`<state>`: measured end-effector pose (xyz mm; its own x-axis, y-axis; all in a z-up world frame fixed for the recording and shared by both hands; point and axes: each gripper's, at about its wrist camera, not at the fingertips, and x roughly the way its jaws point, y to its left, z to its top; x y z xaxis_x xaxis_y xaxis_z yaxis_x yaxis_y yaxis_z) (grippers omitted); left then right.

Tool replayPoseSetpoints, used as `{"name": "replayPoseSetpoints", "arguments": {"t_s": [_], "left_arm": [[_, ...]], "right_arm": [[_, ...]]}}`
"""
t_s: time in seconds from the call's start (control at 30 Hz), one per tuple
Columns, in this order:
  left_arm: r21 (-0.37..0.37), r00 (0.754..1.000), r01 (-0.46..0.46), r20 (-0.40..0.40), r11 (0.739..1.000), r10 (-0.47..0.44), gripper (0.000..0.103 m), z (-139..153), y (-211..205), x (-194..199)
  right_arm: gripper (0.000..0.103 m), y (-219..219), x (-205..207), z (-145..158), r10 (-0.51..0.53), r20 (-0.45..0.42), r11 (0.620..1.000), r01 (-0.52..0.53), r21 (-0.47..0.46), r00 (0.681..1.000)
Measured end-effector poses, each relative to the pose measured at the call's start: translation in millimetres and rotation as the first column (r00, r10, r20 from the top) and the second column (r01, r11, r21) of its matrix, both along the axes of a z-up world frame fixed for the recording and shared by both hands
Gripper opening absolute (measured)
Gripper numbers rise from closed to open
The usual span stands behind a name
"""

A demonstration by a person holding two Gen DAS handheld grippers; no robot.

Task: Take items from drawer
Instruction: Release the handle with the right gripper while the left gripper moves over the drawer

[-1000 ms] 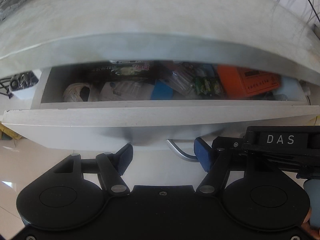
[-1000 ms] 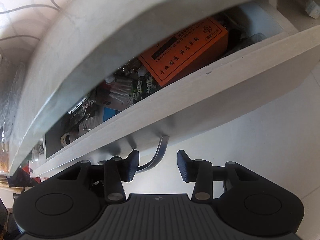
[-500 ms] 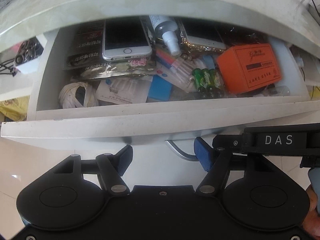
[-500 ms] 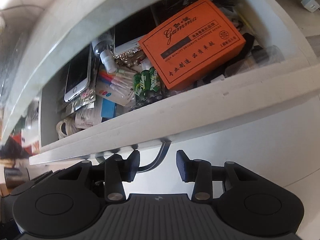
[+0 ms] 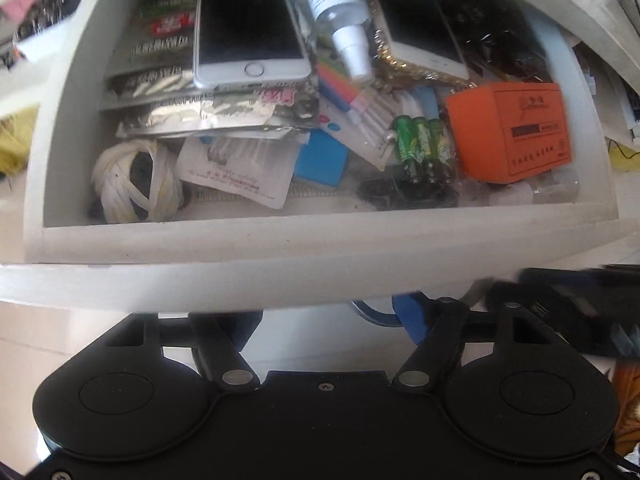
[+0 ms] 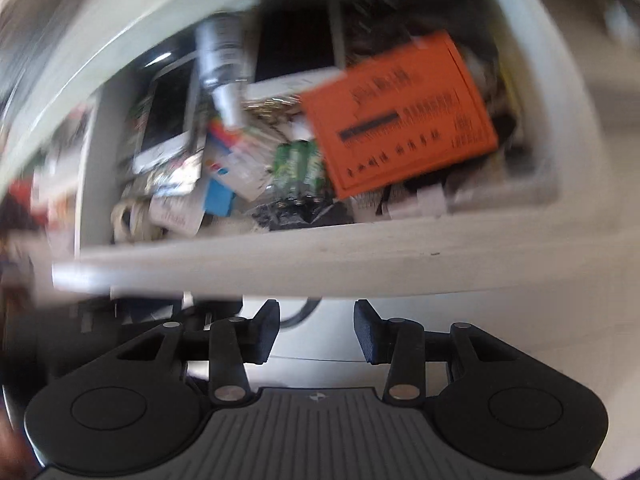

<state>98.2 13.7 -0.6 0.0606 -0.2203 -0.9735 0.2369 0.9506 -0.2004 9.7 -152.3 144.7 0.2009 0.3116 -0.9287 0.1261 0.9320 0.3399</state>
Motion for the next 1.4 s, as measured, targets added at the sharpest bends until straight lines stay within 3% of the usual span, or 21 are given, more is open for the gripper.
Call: {"name": "replayPoseSetpoints", "arguments": {"t_s": [0.17, 0.23, 0.3, 0.43, 0.5, 0.6, 0.77, 0.9, 0.97, 1.03, 1.07, 1.1, 1.2, 1.4], "left_arm": [[0.014, 1.0, -0.002, 0.01, 1.0, 0.002, 0.073, 7, -2, 14], [0.016, 1.0, -0.005, 0.012, 1.0, 0.004, 0.073, 10, -2, 21], [0.019, 1.0, -0.007, 0.014, 1.0, 0.006, 0.073, 13, 0, 30], [0.016, 0.999, -0.001, 0.034, 1.0, 0.001, 0.071, 25, 2, 41], [-0.019, 0.996, 0.054, 0.071, 0.998, -0.053, 0.066, 41, 3, 42], [-0.061, 0.984, 0.105, 0.149, 0.993, -0.095, 0.066, 71, 10, 34], [-0.129, 0.995, 0.048, 0.094, 0.991, -0.036, 0.066, 82, 30, 62], [-0.166, 0.978, 0.169, 0.151, 0.972, -0.144, 0.069, 98, 31, 63], [-0.19, 0.964, 0.198, 0.218, 0.961, -0.156, 0.069, 115, 40, 62], [-0.163, 0.943, 0.178, 0.311, 0.971, -0.12, 0.077, 129, 46, 67], [-0.121, 0.934, 0.14, 0.346, 0.983, -0.09, 0.084, 132, 47, 72], [-0.078, 0.933, 0.091, 0.355, 0.993, -0.058, 0.085, 129, 45, 78], [0.0, 0.948, 0.02, 0.317, 1.0, -0.019, 0.079, 109, 40, 93], [0.092, 0.96, 0.009, 0.277, 0.996, -0.035, 0.079, 85, 34, 98]], "right_arm": [[0.038, -10, -3, 45, 0.067, 0.171, 0.998, -0.064, -0.024, 0.983], [0.038, -12, 3, 59, 0.072, 0.256, 0.993, -0.044, -0.112, 0.964], [0.038, -12, 14, 64, 0.082, 0.308, 0.989, -0.041, -0.139, 0.948], [0.033, -21, 49, 43, 0.075, 0.273, 0.986, -0.031, -0.162, 0.959], [0.033, -27, 63, 32, 0.063, 0.245, 0.989, -0.027, -0.146, 0.967], [0.032, -35, 79, 20, 0.045, 0.214, 0.993, -0.019, -0.119, 0.976], [0.032, -37, 98, 11, 0.033, 0.194, 0.995, -0.013, -0.101, 0.98], [0.033, -37, 104, 8, 0.025, 0.195, 0.995, -0.004, -0.103, 0.98], [0.033, -38, 106, 6, 0.015, 0.192, 0.995, 0.003, -0.095, 0.981], [0.033, -38, 105, 1, 0.021, 0.193, 0.995, -0.002, -0.101, 0.981], [0.033, -38, 111, 0, 0.024, 0.192, 0.994, -0.004, -0.106, 0.981], [0.033, -36, 114, 0, 0.029, 0.192, 0.994, -0.007, -0.112, 0.981], [0.033, -28, 122, -3, 0.045, 0.195, 0.991, -0.019, -0.133, 0.98], [0.033, -16, 106, -10, 0.051, 0.198, 0.991, -0.025, -0.132, 0.979]]}}
